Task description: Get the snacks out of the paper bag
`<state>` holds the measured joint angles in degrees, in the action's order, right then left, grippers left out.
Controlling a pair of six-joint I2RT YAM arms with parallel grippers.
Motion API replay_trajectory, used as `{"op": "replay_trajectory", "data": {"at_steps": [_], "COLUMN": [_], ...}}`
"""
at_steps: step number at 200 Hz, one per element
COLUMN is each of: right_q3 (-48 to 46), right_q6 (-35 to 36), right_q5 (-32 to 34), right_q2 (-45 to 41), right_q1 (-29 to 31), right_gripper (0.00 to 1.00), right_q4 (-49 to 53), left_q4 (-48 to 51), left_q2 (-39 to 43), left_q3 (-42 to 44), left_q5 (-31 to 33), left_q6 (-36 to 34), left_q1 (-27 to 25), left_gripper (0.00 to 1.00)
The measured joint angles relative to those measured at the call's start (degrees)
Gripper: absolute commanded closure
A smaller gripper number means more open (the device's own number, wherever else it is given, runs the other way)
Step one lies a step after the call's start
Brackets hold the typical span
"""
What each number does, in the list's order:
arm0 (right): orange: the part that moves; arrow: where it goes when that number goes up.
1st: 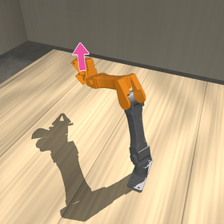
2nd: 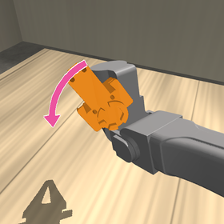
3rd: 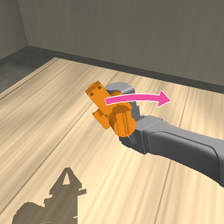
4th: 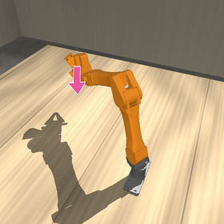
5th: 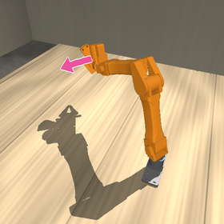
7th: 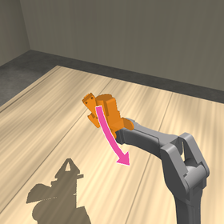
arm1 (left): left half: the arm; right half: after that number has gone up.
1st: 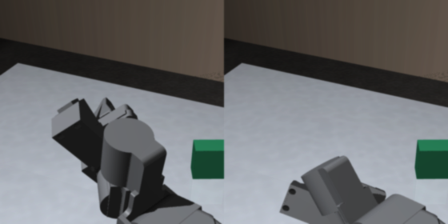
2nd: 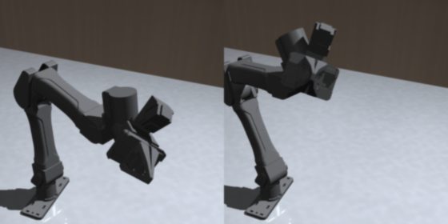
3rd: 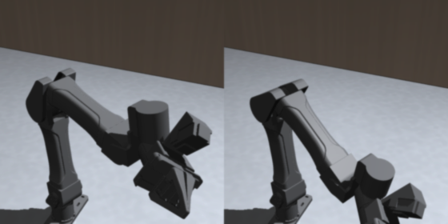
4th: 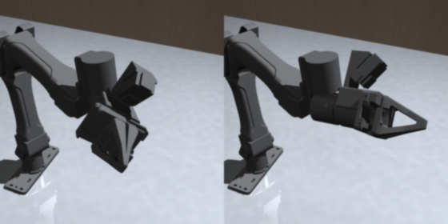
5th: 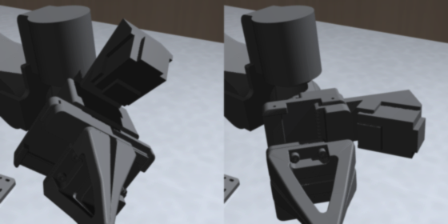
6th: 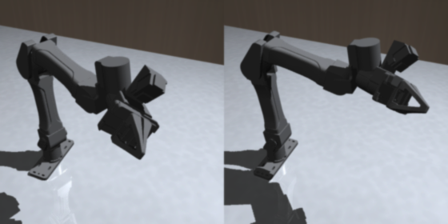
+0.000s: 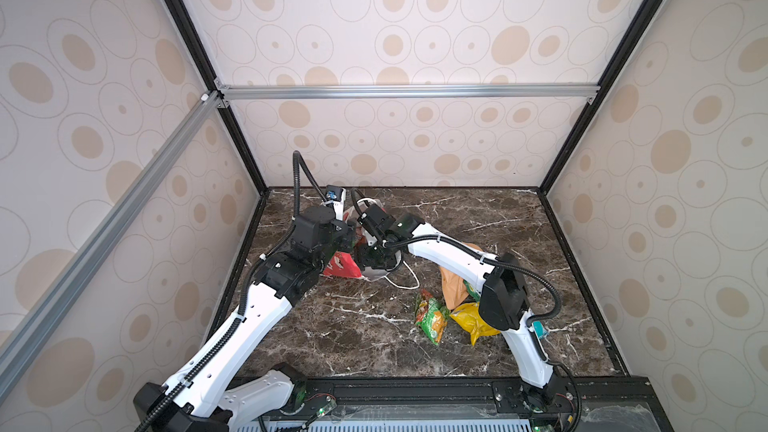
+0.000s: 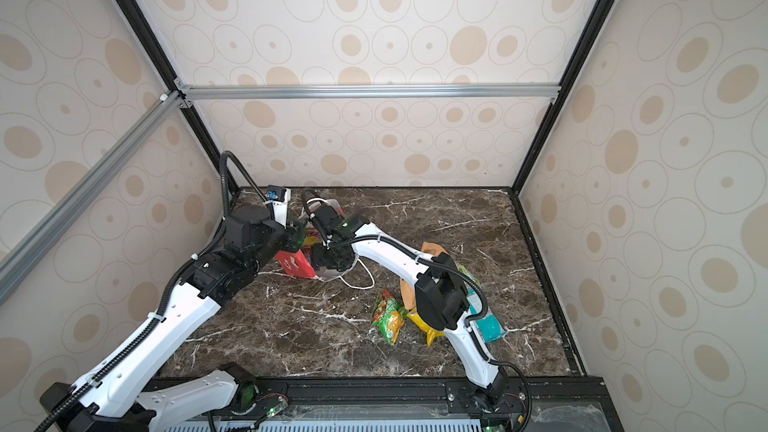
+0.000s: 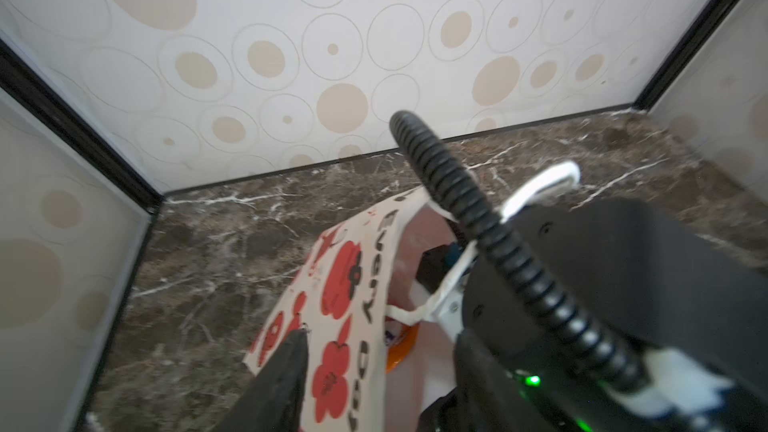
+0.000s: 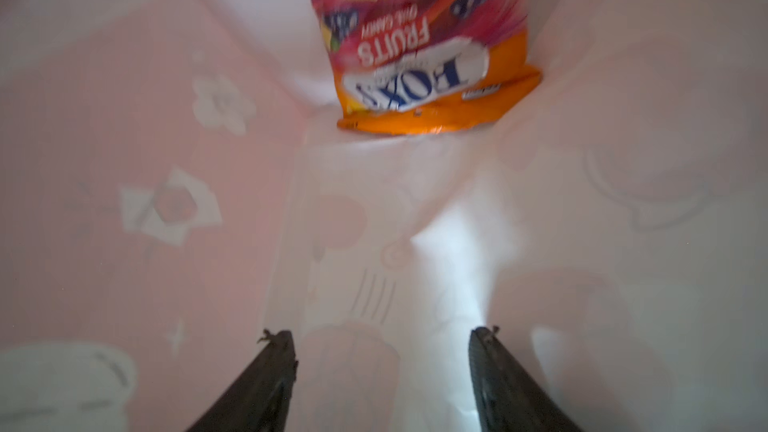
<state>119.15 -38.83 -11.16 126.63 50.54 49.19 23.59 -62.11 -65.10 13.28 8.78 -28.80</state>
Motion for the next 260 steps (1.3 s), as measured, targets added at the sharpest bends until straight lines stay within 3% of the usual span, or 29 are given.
{"op": "replay_trajectory", "data": {"at_steps": [28,80,107,124,157,187,224,260], "right_q3": [0.2,1.2,1.62,1.7,1.7,1.84,1.86,-0.72], "right_q6": [-1.31,-2.25,-2.38,-2.86,-4.02,-4.31,-4.46,-4.66], "right_q5": [1.79,1.99,1.97,2.05,4.0,6.99,8.44,9.81], "right_q2": [0.0,0.02,0.02,0.02,0.02,0.28,2.03,2.71], "right_q1": [-0.44,-1.4,-1.51,-1.51,-1.55,-1.68,-1.77,-1.77], "right_gripper": [0.32,0.32,0.32,0.32,0.32,0.32,0.32,0.32], "right_q4": [-1.38,-2.12,-2.08,-2.19,-3.67,-6.62,-11.21,-16.5], "left_q4": [3.34,2.64,1.22,0.37,-0.76,-0.94,-2.1,-2.16], "left_q2": [-0.42,-6.14,-8.68,-9.05,-7.93,-7.37,-7.72,-7.76], "left_q3": [0.04,0.55,0.57,0.81,2.23,3.26,3.93,3.93], "left_q5": [-1.66,-16.76,-22.58,-24.79,-26.84,-28.33,-29.29,-29.62], "left_q6": [-0.83,-2.03,-2.43,-2.01,-1.07,-0.66,0.07,0.39], "left_q1": [1.73,11.04,12.41,12.46,12.68,12.68,12.92,13.11], "left_gripper": [0.32,0.34,0.54,0.6,0.74,0.93,1.0,1.0]}}
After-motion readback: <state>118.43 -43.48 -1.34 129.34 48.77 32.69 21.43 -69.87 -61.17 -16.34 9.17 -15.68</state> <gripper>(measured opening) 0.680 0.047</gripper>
